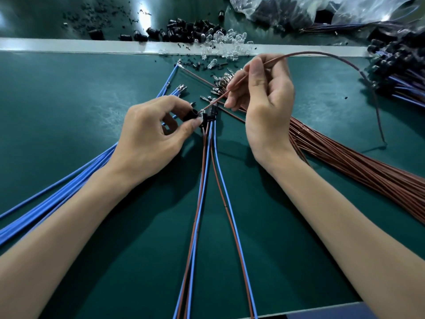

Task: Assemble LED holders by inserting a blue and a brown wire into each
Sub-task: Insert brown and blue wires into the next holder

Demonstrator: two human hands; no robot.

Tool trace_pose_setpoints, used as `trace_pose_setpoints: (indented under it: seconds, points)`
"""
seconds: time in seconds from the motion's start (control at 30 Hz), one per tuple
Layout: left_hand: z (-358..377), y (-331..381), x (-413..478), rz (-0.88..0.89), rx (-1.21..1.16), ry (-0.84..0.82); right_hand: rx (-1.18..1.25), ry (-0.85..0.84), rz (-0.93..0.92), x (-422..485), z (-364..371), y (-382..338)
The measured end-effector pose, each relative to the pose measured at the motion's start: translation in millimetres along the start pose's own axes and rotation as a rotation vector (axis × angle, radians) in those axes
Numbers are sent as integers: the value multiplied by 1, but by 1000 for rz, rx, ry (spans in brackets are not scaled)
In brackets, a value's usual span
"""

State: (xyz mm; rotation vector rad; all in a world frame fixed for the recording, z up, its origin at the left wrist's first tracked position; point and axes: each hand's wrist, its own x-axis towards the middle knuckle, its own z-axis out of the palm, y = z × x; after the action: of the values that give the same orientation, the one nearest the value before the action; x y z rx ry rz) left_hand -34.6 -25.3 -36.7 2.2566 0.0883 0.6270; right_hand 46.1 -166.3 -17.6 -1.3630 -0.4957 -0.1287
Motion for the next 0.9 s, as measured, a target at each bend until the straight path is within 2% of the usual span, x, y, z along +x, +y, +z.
trace_pose_setpoints:
  seconds: [0.3,0.53,0.73,0.9]
  points:
    - [-1,2,-1,28,4,-13,5,2,12,1,-1,-1]
    - [-1,2,0,28,8,-19,-35,-108,29,0,1,3]
    - [-2,2,0,30,17,-27,8,-114,45,1,1,4]
    - [-2,0,0,49,30,-34,-90,-157,72,0,1,5]
